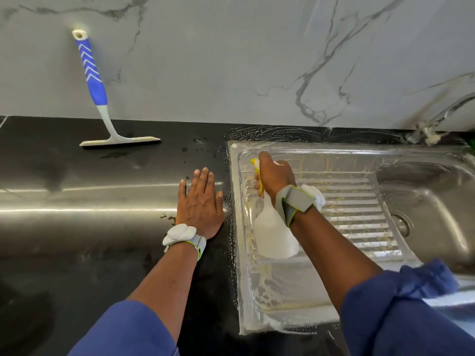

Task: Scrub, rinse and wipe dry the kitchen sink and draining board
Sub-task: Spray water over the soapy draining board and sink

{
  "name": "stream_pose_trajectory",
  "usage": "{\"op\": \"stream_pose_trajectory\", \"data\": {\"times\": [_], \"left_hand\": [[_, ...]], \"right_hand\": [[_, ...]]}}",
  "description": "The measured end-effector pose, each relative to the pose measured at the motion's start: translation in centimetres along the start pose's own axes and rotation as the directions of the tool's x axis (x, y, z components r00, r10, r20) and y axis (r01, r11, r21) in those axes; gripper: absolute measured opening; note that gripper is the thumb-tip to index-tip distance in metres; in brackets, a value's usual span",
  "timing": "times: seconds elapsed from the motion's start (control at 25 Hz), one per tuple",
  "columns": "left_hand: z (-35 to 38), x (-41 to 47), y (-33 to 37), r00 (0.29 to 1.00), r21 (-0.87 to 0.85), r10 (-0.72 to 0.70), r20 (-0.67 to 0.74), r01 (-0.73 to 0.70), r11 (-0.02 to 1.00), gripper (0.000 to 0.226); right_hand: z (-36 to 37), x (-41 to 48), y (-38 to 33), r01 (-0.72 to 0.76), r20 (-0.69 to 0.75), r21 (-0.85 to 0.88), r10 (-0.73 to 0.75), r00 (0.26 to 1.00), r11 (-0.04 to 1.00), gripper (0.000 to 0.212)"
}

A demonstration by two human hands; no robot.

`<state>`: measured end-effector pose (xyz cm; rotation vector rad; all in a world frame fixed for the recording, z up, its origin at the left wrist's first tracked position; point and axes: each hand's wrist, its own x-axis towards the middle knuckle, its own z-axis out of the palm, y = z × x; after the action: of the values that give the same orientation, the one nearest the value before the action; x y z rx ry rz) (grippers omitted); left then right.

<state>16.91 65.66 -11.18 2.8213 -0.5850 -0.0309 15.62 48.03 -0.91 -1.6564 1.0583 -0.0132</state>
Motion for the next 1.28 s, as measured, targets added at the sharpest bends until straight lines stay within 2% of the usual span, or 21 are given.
{"op": "stream_pose_trajectory", "data": {"times": [0.04, 0.16, 0.2, 0.28, 0.4, 0.56, 0.84, 1.04, 1.16, 1.28], "left_hand": [[0.0, 0.0, 0.0, 1.0, 0.007, -0.003, 0.007, 0.003, 1.0, 0.07], [-0.3, 0.0, 0.1, 1.0, 0.012, -0.014, -0.002, 0.014, 1.0, 0.071], [-0.4, 0.1, 0.1, 1.0, 0.012, -0.02, -0.009, 0.02, 1.0, 0.071], [-0.4, 0.1, 0.2, 1.0, 0.011, -0.023, -0.005, 0.023, 1.0, 0.071], [-0.5, 0.1, 0.3, 1.0, 0.023, -0.021, 0.004, 0.021, 1.0, 0.074], [-0.4, 0.2, 0.3, 1.0, 0.027, -0.023, 0.014, 0.022, 0.999, 0.075], [-0.6, 0.2, 0.3, 1.0, 0.035, -0.02, 0.013, 0.02, 0.999, 0.078], [-0.8, 0.1, 0.3, 1.0, 0.029, -0.02, 0.002, 0.02, 0.999, 0.078], [-0.8, 0.0, 0.4, 1.0, 0.032, -0.014, 0.0, 0.014, 0.999, 0.079], [-0.9, -0.1, 0.4, 1.0, 0.029, -0.01, 0.004, 0.01, 1.0, 0.079]], "right_hand": [[0.1, 1.2, -0.5, -0.006, -0.002, 0.004, 0.006, 1.0, 1.0, 0.073], [0.6, 1.7, -3.3, 0.029, 0.047, 0.165, -0.037, 0.998, 0.986, 0.044], [0.9, 2.4, -4.0, 0.031, 0.073, 0.194, -0.046, 0.996, 0.98, 0.041], [1.2, 3.4, -4.8, 0.04, 0.069, 0.234, -0.057, 0.996, 0.971, 0.041], [0.6, 4.7, -5.5, 0.001, -0.005, 0.277, 0.0, 1.0, 0.961, 0.04], [-1.4, 6.0, -4.4, -0.059, 0.047, 0.308, 0.047, 0.998, 0.95, 0.034], [-5.7, 6.6, -3.2, -0.011, -0.11, 0.382, 0.057, 0.992, 0.924, 0.035], [-7.0, 5.9, -2.1, 0.058, -0.093, 0.463, -0.016, 0.996, 0.884, 0.031], [-7.7, 5.6, -1.6, 0.046, -0.171, 0.394, 0.024, 0.985, 0.918, 0.03], [-8.0, 4.7, -0.5, -0.067, 0.011, 0.221, 0.066, 0.998, 0.973, 0.035]]}}
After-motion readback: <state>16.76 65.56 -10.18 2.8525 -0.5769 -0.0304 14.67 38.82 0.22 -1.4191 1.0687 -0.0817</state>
